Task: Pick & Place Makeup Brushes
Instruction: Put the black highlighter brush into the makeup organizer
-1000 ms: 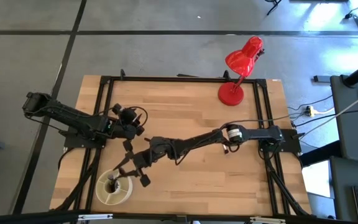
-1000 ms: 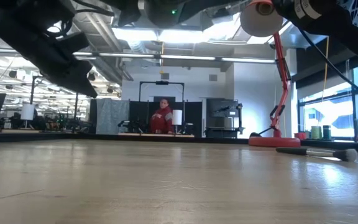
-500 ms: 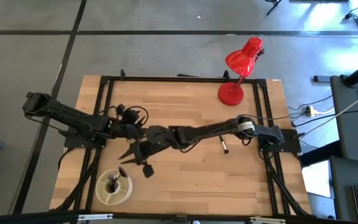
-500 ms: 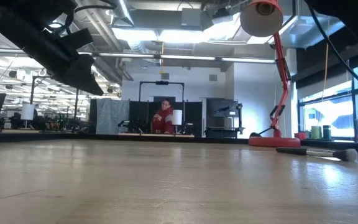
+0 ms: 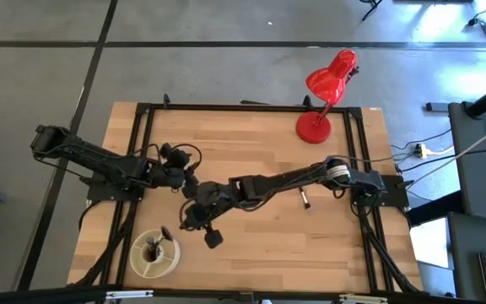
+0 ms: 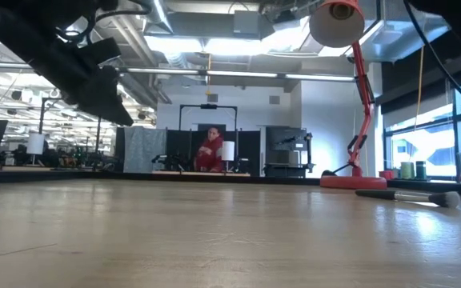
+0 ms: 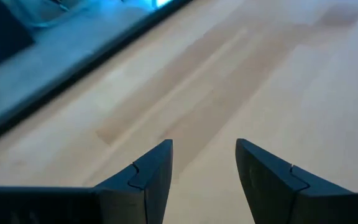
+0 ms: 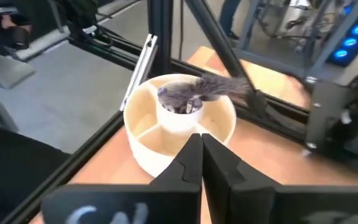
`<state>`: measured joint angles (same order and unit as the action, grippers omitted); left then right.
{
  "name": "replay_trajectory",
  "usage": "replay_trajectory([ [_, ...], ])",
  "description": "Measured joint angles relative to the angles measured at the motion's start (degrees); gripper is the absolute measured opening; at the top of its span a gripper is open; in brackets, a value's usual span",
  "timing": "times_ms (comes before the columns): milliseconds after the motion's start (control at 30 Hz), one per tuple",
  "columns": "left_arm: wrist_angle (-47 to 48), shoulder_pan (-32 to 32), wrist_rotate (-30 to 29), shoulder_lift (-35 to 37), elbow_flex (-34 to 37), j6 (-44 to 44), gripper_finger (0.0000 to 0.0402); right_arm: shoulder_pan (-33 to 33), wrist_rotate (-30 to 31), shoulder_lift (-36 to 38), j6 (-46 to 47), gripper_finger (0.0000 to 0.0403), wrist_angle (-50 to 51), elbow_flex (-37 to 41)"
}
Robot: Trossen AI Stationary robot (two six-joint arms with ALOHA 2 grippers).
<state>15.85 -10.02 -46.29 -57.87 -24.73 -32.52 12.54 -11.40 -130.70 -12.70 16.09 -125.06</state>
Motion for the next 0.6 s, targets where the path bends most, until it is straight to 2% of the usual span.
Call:
replay_trajectory([
  [100,-1.02,0.0,3.54,0.0,-0.01,-0.15,0.0171,0.15,2.78,3.49,-1.12,0.0003,-0.68,3.68],
  [200,-1.04,0.0,6.01,0.0,-0.02,-0.19,0.0171,0.11,5.67,8.85,-1.23,0.0002,-3.54,10.87],
  [333,-2.62,0.0,9.59,-0.02,0.0,-0.81,0.0171,-0.45,8.02,18.0,0.89,0.0002,-15.36,27.1],
  [467,-9.94,0.0,10.83,-0.02,-0.02,1.38,0.0171,-0.63,12.97,26.06,4.14,0.0001,-27.83,44.12],
  [600,-12.9,0.0,16.52,-0.02,-3.21,5.42,0.0171,-0.61,19.08,32.63,6.14,0.0001,-29.62,55.82],
])
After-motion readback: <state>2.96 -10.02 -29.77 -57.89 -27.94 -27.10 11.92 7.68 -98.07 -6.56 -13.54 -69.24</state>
